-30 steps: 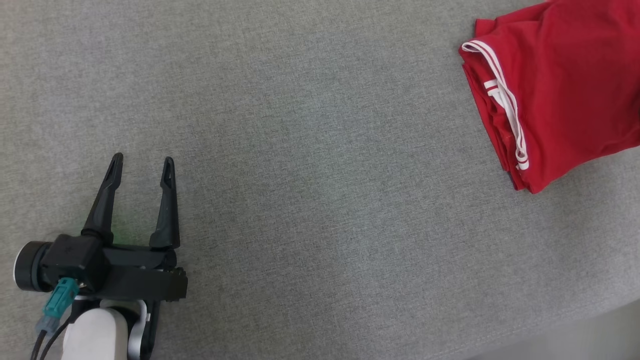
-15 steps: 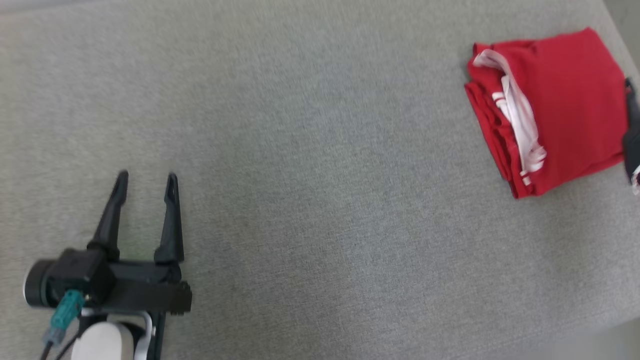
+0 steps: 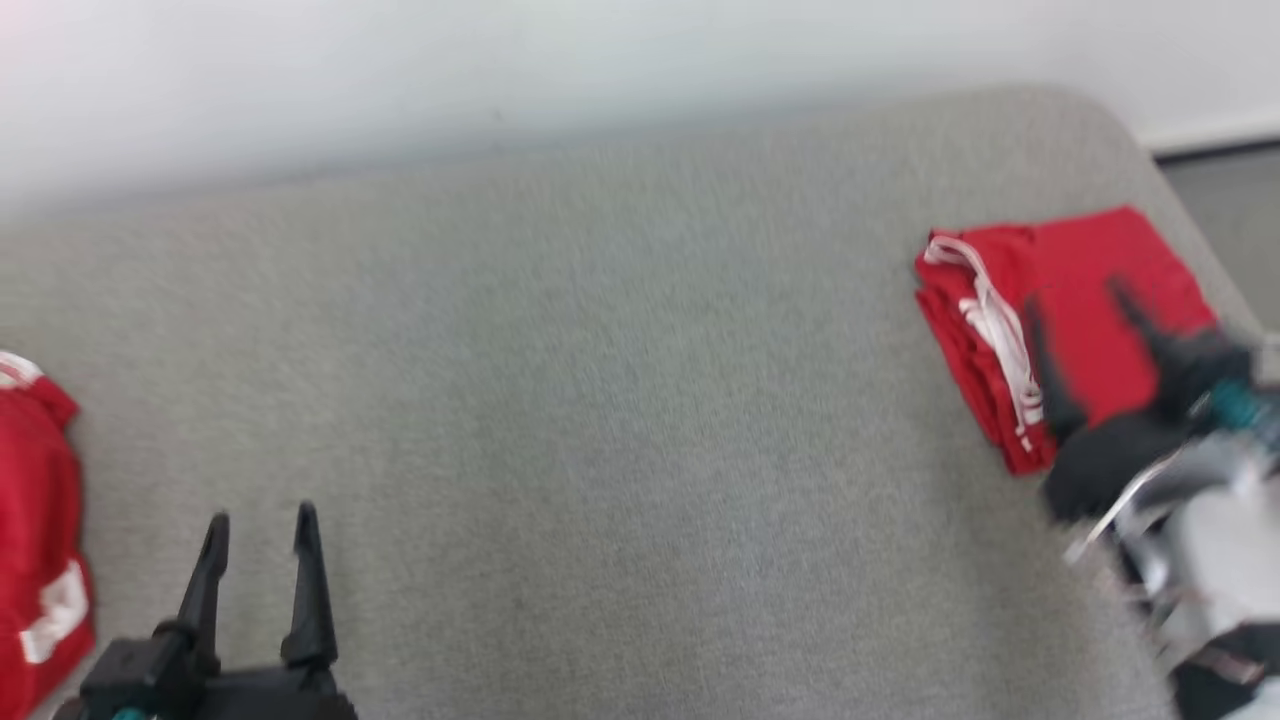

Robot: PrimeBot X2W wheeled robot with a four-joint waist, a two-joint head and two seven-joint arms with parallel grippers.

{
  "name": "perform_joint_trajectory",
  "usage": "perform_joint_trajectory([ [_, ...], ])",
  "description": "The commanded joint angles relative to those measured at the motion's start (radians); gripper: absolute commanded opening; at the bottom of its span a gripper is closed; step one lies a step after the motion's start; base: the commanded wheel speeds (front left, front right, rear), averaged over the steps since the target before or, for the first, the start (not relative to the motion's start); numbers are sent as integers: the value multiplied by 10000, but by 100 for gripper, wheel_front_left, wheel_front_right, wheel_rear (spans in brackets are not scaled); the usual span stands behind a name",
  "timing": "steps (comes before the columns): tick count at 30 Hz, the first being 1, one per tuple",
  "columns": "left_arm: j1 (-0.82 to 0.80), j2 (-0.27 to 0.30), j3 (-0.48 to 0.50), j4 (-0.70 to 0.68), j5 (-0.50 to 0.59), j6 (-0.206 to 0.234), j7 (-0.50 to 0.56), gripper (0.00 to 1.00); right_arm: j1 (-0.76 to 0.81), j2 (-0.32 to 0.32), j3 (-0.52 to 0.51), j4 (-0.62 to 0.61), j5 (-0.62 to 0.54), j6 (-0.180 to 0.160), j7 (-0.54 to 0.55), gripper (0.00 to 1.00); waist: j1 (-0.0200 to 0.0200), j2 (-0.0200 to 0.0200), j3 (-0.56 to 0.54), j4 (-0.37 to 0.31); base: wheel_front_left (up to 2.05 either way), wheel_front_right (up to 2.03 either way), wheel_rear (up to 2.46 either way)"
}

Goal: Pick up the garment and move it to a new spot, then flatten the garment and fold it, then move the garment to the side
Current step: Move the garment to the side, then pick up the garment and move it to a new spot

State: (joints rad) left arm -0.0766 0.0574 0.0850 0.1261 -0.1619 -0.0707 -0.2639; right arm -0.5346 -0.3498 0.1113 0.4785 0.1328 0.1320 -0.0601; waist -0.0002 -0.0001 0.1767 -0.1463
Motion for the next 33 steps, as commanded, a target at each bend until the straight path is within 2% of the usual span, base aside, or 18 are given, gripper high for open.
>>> perform_joint_trajectory([
  [1,304,-16,99,23,-61,29,-2,100,527,193,190,-175,148,-28,-273,100,2,1,-1270,465,0,0,0],
  [5,838,-40,275,17,-180,165,-2,100,1684,844,836,-595,773,-28,-1096,100,2,1,-1886,652,0,0,0],
  [8,982,-48,386,64,-264,223,-2,100,2199,1242,883,-609,953,-28,-1373,100,2,1,-2110,767,0,0,0],
  [17,1321,-64,615,360,-209,297,-2,100,3313,2264,125,-552,306,-28,-1606,100,2,1,-2548,908,0,0,0],
  [25,1500,-68,649,766,-263,324,-2,100,3766,2648,-88,-538,-203,-28,-1492,100,2,1,-2732,888,0,0,0],
  [33,1025,-66,471,1855,-233,283,-2,100,3903,2760,-302,-426,-503,-28,-1187,100,2,1,-2740,817,0,0,0],
])
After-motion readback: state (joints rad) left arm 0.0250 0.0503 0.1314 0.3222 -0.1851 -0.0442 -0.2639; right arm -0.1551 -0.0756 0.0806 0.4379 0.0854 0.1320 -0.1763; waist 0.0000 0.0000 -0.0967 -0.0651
